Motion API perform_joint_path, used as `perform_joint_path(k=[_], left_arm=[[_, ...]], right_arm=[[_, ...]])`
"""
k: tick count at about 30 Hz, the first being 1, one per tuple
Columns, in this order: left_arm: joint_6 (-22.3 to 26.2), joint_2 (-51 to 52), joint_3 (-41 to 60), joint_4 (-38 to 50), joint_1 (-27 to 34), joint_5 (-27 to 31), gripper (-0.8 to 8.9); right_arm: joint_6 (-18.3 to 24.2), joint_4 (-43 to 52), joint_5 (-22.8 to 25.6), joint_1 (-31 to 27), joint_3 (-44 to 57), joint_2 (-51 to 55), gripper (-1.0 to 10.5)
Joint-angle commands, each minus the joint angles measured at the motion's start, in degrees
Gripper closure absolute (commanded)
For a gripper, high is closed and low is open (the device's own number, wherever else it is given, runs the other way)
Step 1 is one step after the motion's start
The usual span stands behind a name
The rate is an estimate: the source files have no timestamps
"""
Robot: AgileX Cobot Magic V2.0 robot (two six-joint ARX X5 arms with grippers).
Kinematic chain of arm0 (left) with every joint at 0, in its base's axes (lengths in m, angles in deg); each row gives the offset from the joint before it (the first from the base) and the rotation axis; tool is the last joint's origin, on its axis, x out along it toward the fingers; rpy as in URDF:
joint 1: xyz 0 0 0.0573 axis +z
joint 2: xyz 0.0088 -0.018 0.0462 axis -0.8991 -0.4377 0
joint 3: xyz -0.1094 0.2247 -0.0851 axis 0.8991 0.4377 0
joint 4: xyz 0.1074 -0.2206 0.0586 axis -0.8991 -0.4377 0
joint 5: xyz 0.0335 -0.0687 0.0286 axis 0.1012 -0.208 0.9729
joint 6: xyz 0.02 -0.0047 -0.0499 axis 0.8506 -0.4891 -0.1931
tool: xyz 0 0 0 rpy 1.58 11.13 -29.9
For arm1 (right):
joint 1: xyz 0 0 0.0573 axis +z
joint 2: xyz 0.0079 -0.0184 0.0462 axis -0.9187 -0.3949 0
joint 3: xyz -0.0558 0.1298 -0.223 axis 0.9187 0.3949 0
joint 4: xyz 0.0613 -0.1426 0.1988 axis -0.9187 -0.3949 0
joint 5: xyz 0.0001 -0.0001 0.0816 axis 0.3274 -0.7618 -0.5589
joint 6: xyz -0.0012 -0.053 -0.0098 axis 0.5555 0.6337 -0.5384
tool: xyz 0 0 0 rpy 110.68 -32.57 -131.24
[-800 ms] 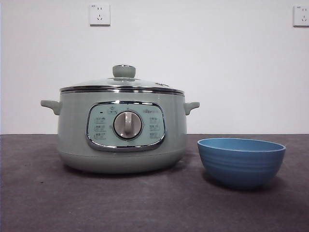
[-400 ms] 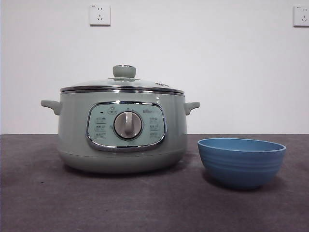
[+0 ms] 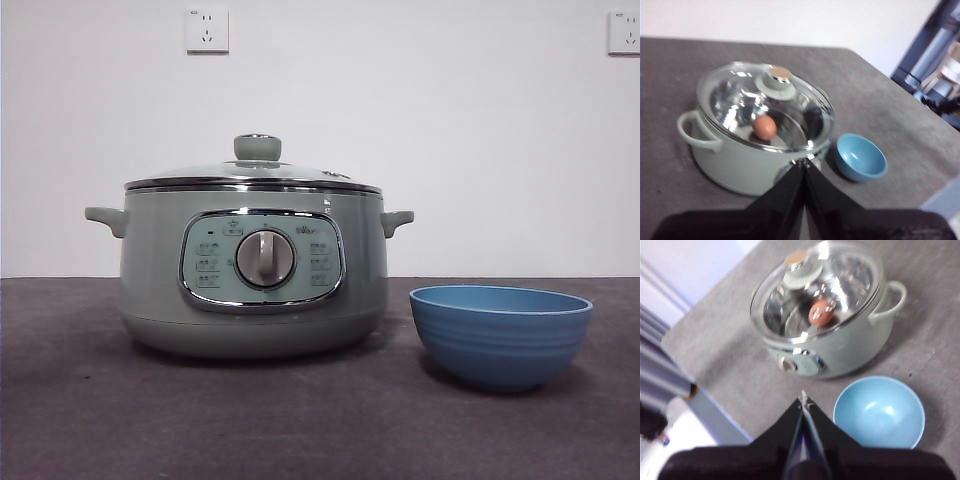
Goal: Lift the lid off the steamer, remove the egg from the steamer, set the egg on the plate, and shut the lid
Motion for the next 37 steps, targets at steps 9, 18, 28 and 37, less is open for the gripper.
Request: perform_joint_path(k=[9,18,28,37], left_arm=[[2.89,-1.79,-1.38,-1.75,0.15,0.09,5.18],[2.84,-2.36,-1.38,0.87,0.13,0.04,2.47],[2.38,-10.91,-4.50,8.63,-2.08,-0.07,2.47],[1.66,-26.99,-12.94,17.22,-11.87,5.60,2.47]], right_arm=[[4.02,-0.66,0.02,1.66,-0.90,-1.84,6.9],[3.80,-0.66,0.00,1.66,-0.90,-1.84,3.8],[3.61,-0.63,0.00,1.64,-0.92,-1.86,3.8],[3.41,-0.66,0.02,1.64,-0.90,-1.86,3.8]])
